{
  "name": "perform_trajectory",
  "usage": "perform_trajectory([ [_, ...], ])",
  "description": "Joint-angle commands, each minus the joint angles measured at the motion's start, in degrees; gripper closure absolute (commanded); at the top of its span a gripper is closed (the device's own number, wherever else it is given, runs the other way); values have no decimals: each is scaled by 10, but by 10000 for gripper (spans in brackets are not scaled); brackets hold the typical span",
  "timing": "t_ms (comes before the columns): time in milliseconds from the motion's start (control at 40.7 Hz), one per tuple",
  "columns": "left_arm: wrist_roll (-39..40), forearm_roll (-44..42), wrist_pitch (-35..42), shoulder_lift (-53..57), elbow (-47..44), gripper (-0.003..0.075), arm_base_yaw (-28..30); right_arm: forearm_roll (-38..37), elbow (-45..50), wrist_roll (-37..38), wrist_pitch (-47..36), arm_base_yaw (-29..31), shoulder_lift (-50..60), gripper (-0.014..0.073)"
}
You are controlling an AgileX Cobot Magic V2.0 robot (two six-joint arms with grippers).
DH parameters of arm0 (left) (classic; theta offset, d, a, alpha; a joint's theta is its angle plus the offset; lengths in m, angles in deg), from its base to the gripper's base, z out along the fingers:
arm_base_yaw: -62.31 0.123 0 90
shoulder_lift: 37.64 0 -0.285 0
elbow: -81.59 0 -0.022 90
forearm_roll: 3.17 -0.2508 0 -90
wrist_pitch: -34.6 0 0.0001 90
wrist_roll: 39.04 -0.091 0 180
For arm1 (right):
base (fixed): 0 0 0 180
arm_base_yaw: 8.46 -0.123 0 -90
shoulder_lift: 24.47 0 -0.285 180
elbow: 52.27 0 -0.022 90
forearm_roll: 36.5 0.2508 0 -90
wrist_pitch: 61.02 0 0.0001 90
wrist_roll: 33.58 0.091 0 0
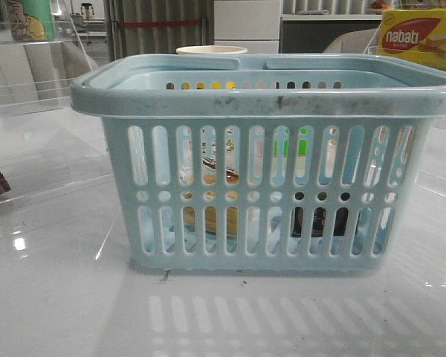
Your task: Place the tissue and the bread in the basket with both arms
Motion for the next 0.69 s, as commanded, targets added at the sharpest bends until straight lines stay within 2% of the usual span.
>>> perform_trajectory([
  [0,5,5,39,67,-19,267,-5,-1,-15,-6,-36,0,-1,75],
  [664,5,6,101,361,-290,267,-5,-1,-15,-6,-36,0,-1,75],
])
